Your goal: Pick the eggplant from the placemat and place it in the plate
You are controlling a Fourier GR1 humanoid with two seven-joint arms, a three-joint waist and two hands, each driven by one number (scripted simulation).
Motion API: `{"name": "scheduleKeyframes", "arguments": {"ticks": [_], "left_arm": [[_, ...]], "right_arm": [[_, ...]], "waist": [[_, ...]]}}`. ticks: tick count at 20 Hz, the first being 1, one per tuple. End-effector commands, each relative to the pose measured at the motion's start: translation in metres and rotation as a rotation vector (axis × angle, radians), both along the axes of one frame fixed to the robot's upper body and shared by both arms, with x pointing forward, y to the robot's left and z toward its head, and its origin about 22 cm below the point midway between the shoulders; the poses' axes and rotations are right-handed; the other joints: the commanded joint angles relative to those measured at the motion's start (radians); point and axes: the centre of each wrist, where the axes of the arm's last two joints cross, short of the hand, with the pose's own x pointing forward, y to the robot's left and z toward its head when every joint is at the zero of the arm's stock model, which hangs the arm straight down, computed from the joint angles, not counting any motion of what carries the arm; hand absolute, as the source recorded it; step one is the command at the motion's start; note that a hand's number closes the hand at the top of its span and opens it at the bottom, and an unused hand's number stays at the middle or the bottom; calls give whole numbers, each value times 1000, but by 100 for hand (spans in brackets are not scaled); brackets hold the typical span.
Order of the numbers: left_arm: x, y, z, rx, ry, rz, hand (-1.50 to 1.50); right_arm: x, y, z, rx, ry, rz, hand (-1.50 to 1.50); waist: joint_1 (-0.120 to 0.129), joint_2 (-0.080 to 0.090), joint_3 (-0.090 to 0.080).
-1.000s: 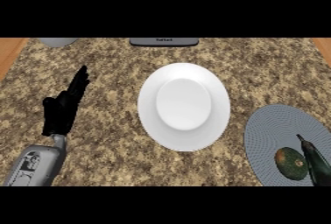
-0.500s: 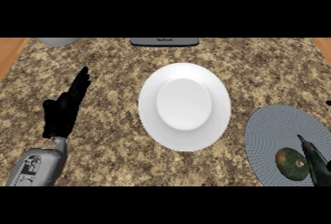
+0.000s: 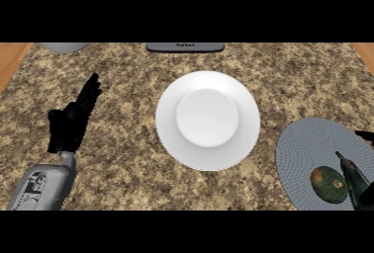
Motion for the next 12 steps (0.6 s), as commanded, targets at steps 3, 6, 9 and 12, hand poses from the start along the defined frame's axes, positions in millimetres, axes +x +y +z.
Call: {"name": "scheduleKeyframes", "arguments": {"ticks": [3,6,9,12], "left_arm": [[-21,0,-5,-12,11,-20,0],[-2,-8,7,-4,14,13,0],[-7,4,0,-17,4,-5,0],[-6,-9,1,5,-1,10,0]], "right_arm": [[-10,-2,-50,9,54,4,-150],[5,14,-22,5,48,0,-150],[-2,11,-26,5,76,-14,-150],[-14,-3,-48,-18,102,2,-150]], "waist": [[3,-1,0],[-2,-1,0],[-1,-1,0],[-2,-1,0]]}}
